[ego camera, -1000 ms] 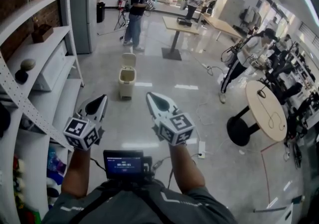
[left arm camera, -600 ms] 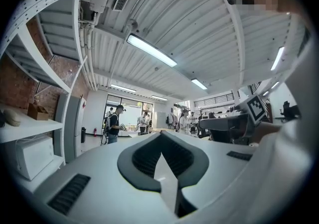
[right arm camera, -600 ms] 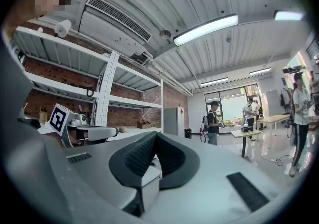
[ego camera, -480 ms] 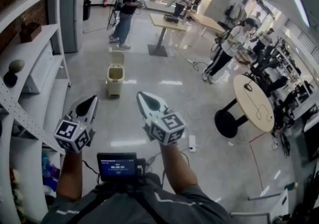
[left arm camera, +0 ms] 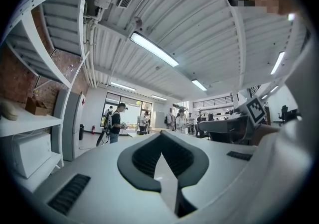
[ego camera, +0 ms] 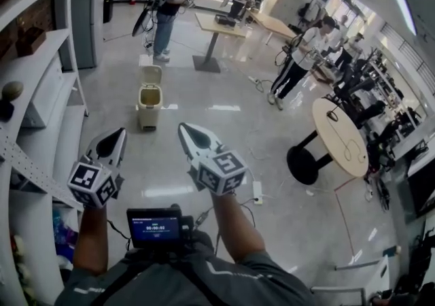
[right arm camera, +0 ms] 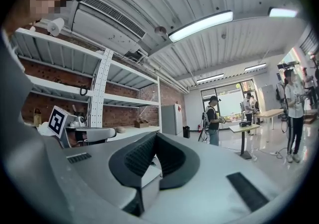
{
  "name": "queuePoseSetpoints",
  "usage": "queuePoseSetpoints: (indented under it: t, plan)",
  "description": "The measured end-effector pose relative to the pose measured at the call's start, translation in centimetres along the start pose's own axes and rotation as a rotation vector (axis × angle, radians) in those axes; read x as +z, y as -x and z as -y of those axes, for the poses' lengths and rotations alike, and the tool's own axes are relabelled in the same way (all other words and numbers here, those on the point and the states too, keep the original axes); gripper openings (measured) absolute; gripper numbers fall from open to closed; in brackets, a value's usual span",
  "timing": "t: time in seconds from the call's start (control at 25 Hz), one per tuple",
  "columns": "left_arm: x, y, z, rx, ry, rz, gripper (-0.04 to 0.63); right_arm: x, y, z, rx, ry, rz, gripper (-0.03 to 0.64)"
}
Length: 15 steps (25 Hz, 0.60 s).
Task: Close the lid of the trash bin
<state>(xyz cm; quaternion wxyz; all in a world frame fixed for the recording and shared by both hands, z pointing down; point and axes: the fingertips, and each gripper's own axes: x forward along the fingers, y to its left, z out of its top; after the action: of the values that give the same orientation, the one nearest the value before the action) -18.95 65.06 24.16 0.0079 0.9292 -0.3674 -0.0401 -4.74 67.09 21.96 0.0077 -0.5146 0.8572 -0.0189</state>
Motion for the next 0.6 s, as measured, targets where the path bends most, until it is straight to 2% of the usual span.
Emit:
queuePoseSetpoints:
  t: [0.24,0.6]
  plan:
    - [-0.3,-3.2,-1.8,0.025,-0.020,-0.019,-0.005,-0.4,-3.1,2.7,0.029,-0.007,0.011,0.011]
    - [1.1,-11.0,-4.3,0.070,-0.046,-0.024,-0.005,1.8,-8.3,9.7,0.075,-0.008,0.054,0.011]
